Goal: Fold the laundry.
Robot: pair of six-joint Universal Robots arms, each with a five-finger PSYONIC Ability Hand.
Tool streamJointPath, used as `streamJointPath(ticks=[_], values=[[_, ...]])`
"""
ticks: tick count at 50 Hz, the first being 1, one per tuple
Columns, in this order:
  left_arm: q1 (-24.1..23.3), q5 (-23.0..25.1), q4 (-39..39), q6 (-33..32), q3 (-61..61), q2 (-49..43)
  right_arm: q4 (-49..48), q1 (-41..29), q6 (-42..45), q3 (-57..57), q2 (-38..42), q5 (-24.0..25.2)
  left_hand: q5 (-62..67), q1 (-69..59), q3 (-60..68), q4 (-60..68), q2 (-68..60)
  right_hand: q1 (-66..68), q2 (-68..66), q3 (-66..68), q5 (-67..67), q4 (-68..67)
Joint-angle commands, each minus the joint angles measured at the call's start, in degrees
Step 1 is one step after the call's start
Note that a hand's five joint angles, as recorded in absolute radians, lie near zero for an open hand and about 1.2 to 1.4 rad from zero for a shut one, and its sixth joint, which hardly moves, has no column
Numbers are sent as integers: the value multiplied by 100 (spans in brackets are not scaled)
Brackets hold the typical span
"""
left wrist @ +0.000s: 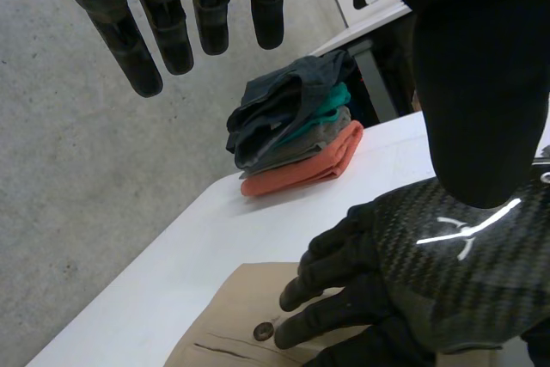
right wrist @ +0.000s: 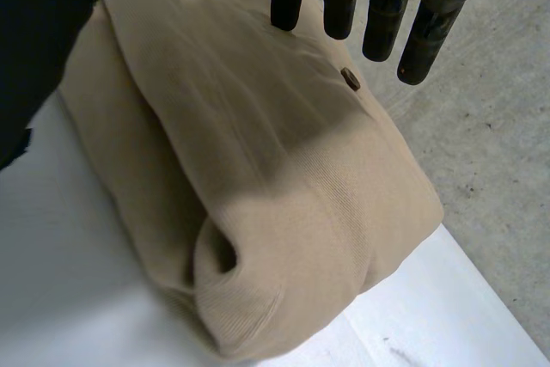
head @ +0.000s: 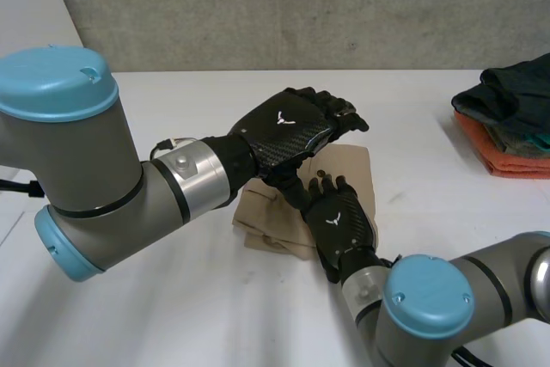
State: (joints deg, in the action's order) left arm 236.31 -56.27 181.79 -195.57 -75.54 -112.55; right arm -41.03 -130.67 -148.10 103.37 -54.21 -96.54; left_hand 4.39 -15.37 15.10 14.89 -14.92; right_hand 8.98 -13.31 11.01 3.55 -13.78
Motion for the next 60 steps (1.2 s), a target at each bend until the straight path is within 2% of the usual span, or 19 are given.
streamJointPath(ticks=[1, 24, 29, 36, 40, 48, 54, 58, 60], values=[[11, -16, 6, 1, -22, -3, 16, 6, 193, -361, 288, -5, 121, -23, 50, 71, -67, 379, 54, 176, -78, 101], [29, -16, 15, 1, -154, 58, 95, 32, 299, -1064, 507, 4, 188, -90, 117, 138, -135, 514, -81, 311, 57, -34], [73, -16, 6, 1, -189, 67, 104, 59, 308, -1222, 586, 4, 188, -90, 117, 138, -135, 799, -366, 596, 342, -319], [90, -16, 6, 1, -198, 67, 227, 68, 299, -1530, 692, 4, 205, -107, 134, 155, -151, 1858, -1425, 1655, 1401, -1378], [99, -16, -3, 10, -198, 76, 394, 76, 299, -1741, 762, 39, 205, -107, 134, 155, -151, 2263, -1829, 2060, 1805, -1782], [117, -24, -3, 10, -206, 84, 1386, 269, 97, -2452, 1096, 136, 239, -141, 168, 189, -185, 2348, -1915, 2145, 1891, -1868], [143, -24, -12, 19, -206, 93, 1783, 393, -553, -2927, 1131, 136, 239, -141, 168, 189, -185, 2415, -1981, 2211, 1957, -1934], [161, -16, -12, 89, -198, 111, 1792, 428, -580, -3033, 1167, 180, 239, -141, 168, 189, -185, 3722, -3289, 3519, 3265, -3241], [161, -16, -12, 142, -206, 128, 1748, 472, -589, -3051, 1158, 206, 239, -141, 168, 189, -185, 5470, -5037, 5267, 5013, -4990]])
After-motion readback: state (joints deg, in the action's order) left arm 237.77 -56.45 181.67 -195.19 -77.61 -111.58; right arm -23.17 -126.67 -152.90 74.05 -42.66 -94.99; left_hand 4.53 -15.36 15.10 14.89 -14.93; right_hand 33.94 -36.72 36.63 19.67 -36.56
